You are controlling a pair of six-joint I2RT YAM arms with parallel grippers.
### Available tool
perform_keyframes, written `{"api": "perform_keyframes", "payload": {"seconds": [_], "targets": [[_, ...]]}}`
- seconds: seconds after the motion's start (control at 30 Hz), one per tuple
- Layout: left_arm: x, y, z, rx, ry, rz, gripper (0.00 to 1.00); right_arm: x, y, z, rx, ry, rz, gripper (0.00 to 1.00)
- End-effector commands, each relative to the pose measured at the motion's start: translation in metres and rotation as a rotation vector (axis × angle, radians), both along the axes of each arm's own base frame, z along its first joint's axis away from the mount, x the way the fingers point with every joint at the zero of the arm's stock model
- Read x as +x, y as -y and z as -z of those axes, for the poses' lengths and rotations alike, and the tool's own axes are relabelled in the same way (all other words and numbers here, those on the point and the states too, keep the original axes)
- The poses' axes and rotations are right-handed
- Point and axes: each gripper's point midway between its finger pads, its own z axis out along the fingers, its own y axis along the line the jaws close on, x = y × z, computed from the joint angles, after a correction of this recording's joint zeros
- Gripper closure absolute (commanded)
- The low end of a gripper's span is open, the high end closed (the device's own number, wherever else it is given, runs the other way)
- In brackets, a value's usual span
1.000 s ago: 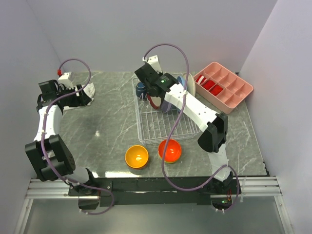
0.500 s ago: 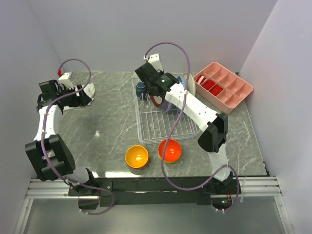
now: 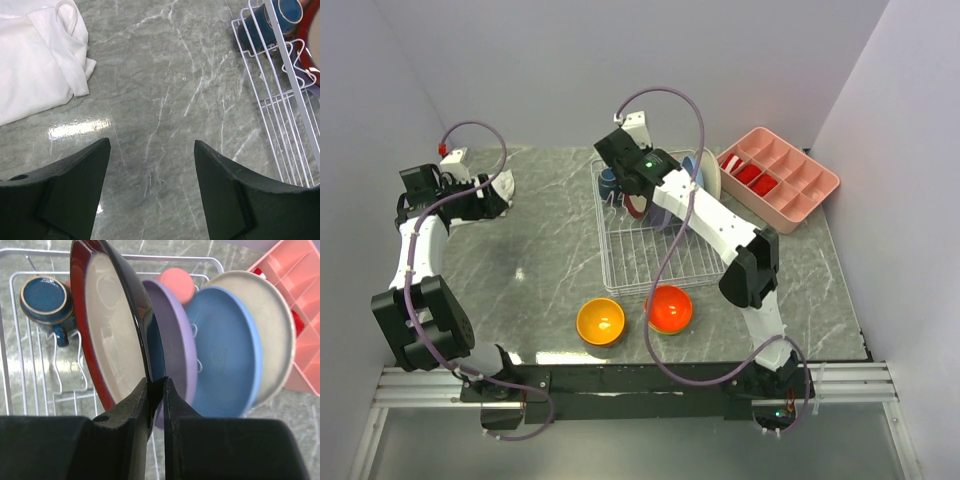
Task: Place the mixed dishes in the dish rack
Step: Insert the plate into the dish rack.
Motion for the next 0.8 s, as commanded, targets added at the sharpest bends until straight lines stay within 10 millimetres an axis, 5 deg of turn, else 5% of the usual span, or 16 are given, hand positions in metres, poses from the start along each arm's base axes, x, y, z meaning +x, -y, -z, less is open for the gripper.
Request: {"api": "perform_keyframes", "payload": {"seconds": [0.0, 0.33, 0.77], "targets": [[-0.001, 0.006, -0.009, 0.005, 0.018, 0.043, 0.25, 0.011, -0.002, 0.006, 0.023, 0.015, 0.034, 1.00], [-0.001, 0.007, -0.016, 0.005, 0.051, 0.041, 0.25, 0.010, 0.000, 0.000, -0.012, 0.052, 0.047, 1.00], [-0.001, 0.011, -0.016, -0.007, 0.065, 0.050, 0.24, -0.023, -0.019, -0.019, -0.131, 0.121, -0.014, 1.00]]}}
